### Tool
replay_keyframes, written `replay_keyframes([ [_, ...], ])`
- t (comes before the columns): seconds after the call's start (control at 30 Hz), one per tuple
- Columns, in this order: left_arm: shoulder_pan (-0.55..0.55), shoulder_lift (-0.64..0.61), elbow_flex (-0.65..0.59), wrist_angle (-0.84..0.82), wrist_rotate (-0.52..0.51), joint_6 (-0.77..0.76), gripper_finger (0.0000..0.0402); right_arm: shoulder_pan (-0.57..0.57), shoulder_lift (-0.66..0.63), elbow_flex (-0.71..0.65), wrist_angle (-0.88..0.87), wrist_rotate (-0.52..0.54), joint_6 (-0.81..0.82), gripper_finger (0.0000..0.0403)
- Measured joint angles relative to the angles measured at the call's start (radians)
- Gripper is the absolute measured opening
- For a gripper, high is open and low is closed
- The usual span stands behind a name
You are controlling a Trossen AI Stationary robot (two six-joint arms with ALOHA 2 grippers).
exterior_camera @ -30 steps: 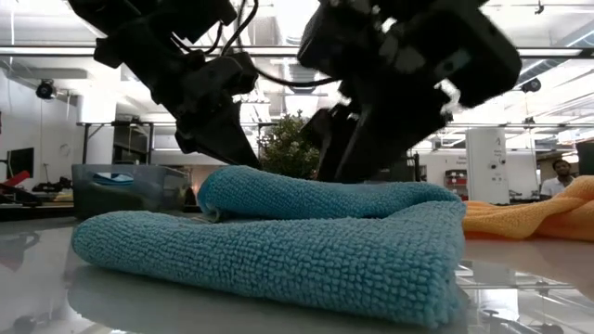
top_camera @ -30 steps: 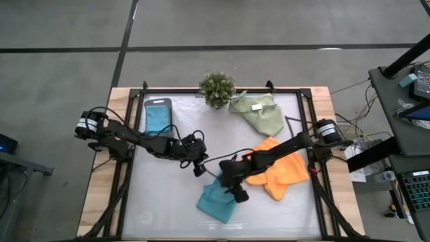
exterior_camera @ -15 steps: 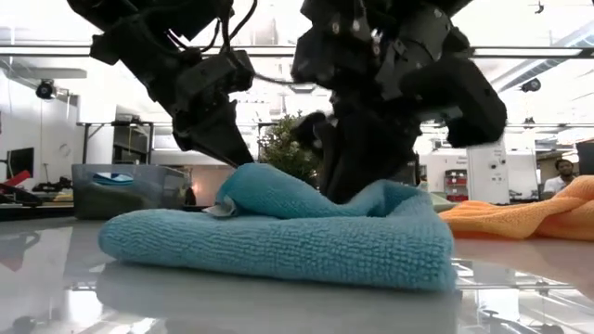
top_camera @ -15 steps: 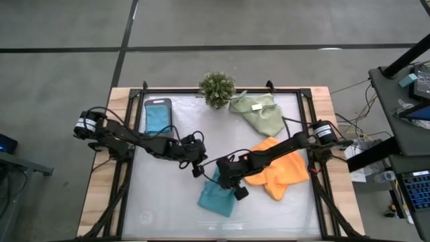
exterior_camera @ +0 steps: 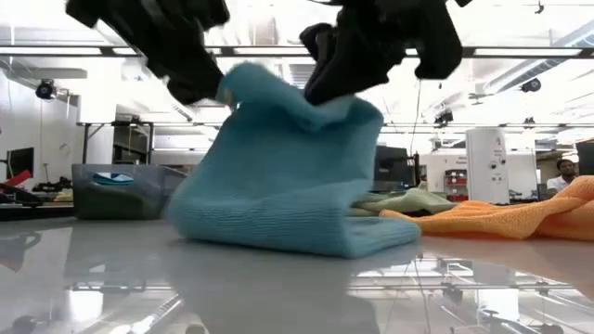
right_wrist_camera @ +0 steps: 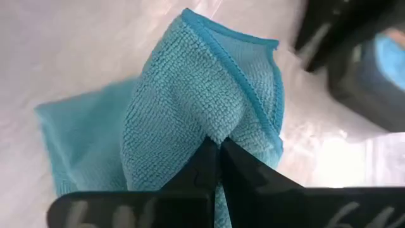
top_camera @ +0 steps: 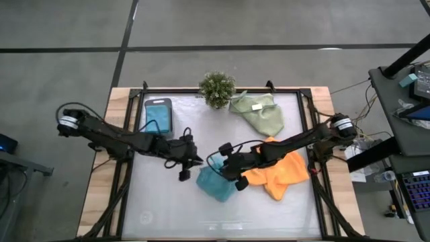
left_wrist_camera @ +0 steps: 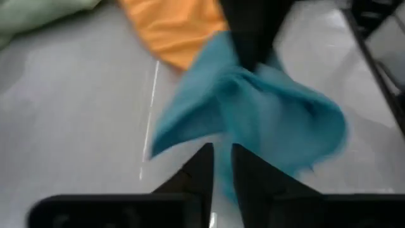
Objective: Fold microfiber towels
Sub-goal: Fold the blue microfiber cloth
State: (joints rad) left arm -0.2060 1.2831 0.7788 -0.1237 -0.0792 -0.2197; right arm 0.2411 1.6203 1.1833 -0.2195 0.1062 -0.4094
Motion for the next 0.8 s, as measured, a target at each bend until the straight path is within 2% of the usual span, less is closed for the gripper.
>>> replay_keyframes([
  [0.13, -0.074, -0.018, 0.000, 0.023, -0.044, 0.051, 0.0114, -0.027, -0.050, -0.037, 0.086, 0.000, 0.057, 0.0009],
  [0.3, -0.174, 0.007, 0.001, 0.050, -0.333, 0.210, 0.0196, -0.055, -0.068, -0.090, 0.177, -0.002, 0.115, 0.0009],
  [0.37, -0.204, 0.026, 0.001, 0.074, -0.402, 0.286, 0.0214, -0.066, -0.068, -0.108, 0.205, -0.006, 0.134, 0.0009],
  [0.47, -0.228, 0.048, 0.001, 0.117, -0.421, 0.332, 0.0222, -0.085, -0.066, -0.116, 0.210, -0.006, 0.189, 0.0009],
  [0.7, -0.232, 0.119, -0.002, 0.115, -0.454, 0.253, 0.0223, -0.100, -0.066, -0.122, 0.211, -0.009, 0.242, 0.0009],
  [0.8, -0.233, 0.148, -0.002, 0.114, -0.513, 0.250, 0.0213, -0.100, -0.066, -0.122, 0.211, -0.010, 0.238, 0.0009],
])
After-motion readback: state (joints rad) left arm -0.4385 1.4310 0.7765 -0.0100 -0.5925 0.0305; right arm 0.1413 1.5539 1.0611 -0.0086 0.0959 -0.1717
